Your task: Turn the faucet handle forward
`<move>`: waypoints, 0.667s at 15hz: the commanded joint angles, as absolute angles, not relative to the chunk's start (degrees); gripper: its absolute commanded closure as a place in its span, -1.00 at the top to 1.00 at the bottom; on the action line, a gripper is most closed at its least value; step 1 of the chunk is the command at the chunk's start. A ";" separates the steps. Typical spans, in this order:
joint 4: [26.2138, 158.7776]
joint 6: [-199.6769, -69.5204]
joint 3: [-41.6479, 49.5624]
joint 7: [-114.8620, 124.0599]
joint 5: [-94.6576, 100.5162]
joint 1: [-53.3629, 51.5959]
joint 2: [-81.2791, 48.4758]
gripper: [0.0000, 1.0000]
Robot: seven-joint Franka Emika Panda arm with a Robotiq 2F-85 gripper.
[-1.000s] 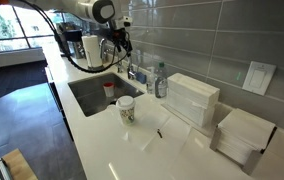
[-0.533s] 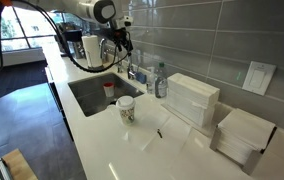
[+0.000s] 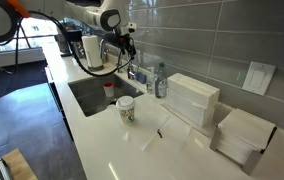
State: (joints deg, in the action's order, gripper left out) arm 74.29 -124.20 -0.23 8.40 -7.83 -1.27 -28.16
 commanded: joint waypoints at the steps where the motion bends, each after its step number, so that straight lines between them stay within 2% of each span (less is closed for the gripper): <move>1: 65.29 -126.98 -0.71 9.86 -8.53 -1.08 -36.27 1.00; 7: 54.46 -126.20 -1.34 9.93 -7.56 -2.07 -45.16 1.00; 10: 49.99 -125.81 -1.32 10.16 -7.33 -2.42 -48.93 0.80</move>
State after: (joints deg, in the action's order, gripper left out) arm 57.14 -127.13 -1.18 9.06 -7.77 -2.22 -43.57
